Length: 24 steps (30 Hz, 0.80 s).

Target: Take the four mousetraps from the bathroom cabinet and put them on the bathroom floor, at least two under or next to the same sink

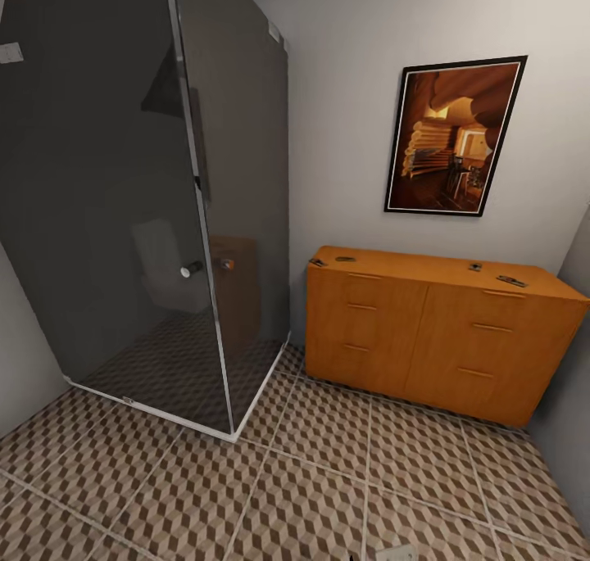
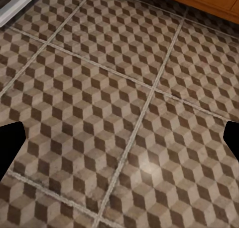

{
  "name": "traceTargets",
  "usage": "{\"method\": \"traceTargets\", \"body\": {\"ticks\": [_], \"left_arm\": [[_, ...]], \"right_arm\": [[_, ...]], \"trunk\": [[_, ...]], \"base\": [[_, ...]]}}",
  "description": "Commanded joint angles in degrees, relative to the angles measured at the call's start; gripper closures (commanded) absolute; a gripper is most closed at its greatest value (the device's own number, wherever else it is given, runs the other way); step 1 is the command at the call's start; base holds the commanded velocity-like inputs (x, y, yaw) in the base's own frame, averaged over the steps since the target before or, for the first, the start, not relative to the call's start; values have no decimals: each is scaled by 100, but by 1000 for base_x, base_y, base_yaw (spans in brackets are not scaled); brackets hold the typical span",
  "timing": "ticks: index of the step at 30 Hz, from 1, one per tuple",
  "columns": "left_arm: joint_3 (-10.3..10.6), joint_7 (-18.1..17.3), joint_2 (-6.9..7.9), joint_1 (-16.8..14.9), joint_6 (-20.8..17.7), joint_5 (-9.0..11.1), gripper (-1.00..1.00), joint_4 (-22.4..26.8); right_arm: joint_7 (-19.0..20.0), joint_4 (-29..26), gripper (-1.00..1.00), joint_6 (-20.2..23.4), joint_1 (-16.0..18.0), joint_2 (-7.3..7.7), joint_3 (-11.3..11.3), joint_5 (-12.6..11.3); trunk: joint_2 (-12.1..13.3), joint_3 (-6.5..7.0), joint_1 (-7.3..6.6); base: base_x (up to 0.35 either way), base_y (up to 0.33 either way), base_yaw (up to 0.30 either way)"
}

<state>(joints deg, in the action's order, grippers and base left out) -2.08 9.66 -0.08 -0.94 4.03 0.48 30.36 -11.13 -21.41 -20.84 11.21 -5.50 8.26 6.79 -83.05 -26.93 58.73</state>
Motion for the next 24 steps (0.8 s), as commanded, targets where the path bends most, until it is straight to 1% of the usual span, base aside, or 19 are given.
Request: {"method": "traceTargets", "body": {"ticks": [1,5,9,24], "left_arm": [[-3,10,-1,-3,19,5,-100,-3],[0,10,-1,-4,19,5,-100,-3],[2,10,-1,-3,19,5,-100,-3],[6,10,-10,-3,19,9,-100,-6]], "right_arm": [[-56,5,-100,1,4,0,20,60],[-56,5,-100,1,4,-3,20,60],[-56,5,-100,1,4,-3,19,60],[-56,5,-100,1,4,-2,20,60]], "trunk": [[-3,-6,0],[-3,-6,0],[-3,-4,0],[-3,37,0]], "base": [[0,0,-1],[0,-25,0],[0,-136,-70],[0,-185,-224]]}}
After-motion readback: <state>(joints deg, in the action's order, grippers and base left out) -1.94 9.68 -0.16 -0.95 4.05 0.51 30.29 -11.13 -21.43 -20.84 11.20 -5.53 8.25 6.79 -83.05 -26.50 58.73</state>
